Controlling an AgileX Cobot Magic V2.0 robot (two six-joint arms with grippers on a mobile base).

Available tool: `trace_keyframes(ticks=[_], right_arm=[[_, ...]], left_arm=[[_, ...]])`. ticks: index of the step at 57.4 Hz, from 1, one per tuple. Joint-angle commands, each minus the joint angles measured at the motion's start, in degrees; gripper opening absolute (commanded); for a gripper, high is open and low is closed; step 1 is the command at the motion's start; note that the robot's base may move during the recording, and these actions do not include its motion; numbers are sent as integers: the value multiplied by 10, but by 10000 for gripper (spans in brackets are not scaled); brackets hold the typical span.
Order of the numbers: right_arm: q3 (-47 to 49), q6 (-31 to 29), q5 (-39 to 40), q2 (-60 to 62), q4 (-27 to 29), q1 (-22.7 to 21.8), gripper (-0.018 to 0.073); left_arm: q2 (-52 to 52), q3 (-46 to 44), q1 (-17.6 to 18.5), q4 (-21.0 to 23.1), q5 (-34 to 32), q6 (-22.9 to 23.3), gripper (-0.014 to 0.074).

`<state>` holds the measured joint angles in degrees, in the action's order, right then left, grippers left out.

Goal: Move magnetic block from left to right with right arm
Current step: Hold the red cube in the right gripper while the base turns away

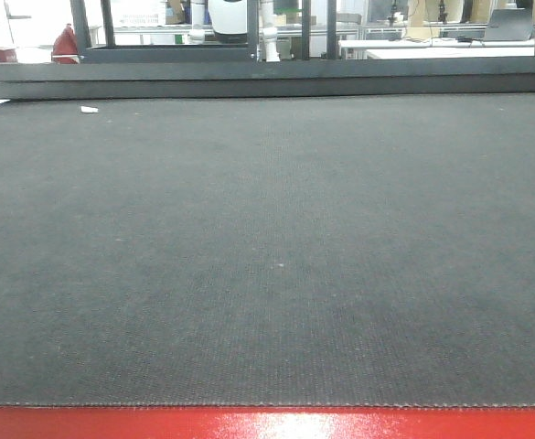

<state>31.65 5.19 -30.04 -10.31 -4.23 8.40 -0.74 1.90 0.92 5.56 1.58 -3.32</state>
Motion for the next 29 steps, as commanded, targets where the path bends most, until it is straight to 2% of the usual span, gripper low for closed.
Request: trace_keyframes(ticks=[1,29], right_arm=[[16,-4,55,-7,-6,-3,231],[16,-4,55,-8,-6,-3,231]], left_arm=[[-7,5,-1,3,-48,3,-126],[-7,5,-1,3,-48,3,-126]])
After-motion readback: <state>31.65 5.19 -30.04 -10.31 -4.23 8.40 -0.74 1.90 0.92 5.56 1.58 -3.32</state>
